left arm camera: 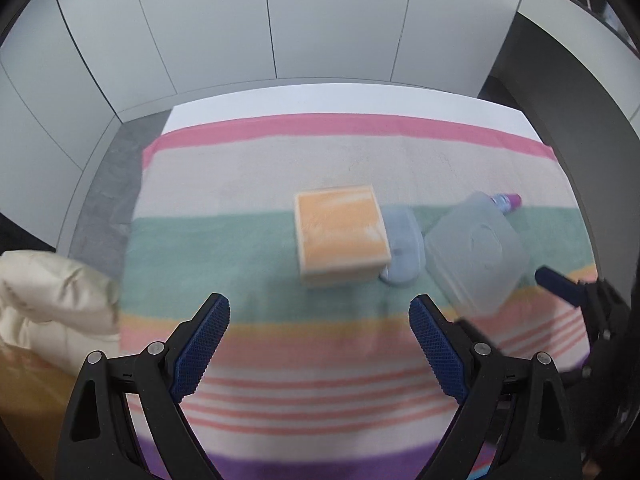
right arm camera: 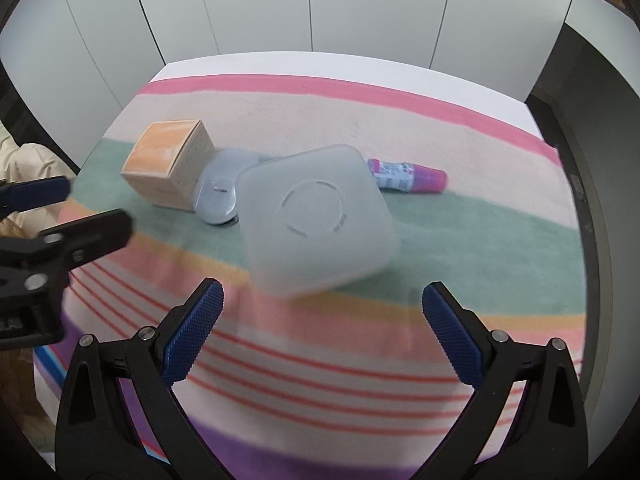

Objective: Organize objects
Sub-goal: 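Grasp the orange box with the left tool while the right tool grasps the clear square case, then lift the orange cube with the left tool while the right tool carries the clear case over the box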

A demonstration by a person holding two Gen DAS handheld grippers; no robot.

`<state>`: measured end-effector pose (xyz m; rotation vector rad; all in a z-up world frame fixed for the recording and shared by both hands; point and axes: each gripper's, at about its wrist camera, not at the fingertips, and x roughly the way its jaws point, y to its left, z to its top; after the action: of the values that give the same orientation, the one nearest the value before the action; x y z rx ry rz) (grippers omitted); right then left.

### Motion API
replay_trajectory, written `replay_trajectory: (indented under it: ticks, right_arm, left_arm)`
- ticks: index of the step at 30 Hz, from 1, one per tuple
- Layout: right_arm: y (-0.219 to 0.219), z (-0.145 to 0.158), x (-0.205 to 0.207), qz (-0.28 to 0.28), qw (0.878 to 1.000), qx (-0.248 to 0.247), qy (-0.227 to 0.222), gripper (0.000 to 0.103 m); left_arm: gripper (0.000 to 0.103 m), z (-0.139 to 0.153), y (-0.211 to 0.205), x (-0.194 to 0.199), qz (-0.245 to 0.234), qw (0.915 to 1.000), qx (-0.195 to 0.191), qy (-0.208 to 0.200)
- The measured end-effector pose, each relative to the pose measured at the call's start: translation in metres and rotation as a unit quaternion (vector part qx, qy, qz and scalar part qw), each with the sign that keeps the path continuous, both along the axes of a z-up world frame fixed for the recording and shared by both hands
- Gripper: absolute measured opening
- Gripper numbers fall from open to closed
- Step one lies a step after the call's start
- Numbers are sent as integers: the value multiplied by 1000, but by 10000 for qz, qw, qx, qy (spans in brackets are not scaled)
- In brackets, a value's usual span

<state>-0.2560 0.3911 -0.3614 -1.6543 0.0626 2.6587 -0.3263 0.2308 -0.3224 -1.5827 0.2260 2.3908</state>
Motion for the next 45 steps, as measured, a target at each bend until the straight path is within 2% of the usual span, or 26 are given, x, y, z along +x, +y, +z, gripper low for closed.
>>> replay_trajectory:
  ticks: [4,6,8,9,13,26,31,35,45]
  right_arm:
    - [-4,-9,-9,21,10000,-9,53,101]
    - [-6,-10,-11,44,9999,-22,123,99]
    - [-8,-12,-14,24,9997,178,168,86]
    - [-9,-12,-14,23,9995,271,186,85]
    - [-6,-7,-11,-67,9990,269,343,84]
    - [-5,25,2,-178,9986,137,482,84]
    - [-1,50,22,-214,9980,97,580,84]
    - [-2,73,40,-248,9973,57,692,84]
    - [-8,125,94,-322,9955,2,897,84]
  left_arm:
    - [92,-17,8,-18,120,9999,45,80]
    - [87,-22,11,-23,147,9998,-24,162]
    - [62,-24,12,-26,149,9995,99,259]
    - [52,-22,11,-26,157,9992,196,306]
    - [52,-14,10,-23,180,9984,166,507]
    - [52,26,6,5,-65,9976,-149,677]
    - [52,49,3,26,-126,9969,-273,731]
    - [53,73,-4,45,-154,9966,-209,783]
    - [53,135,-19,105,-144,9948,-342,945]
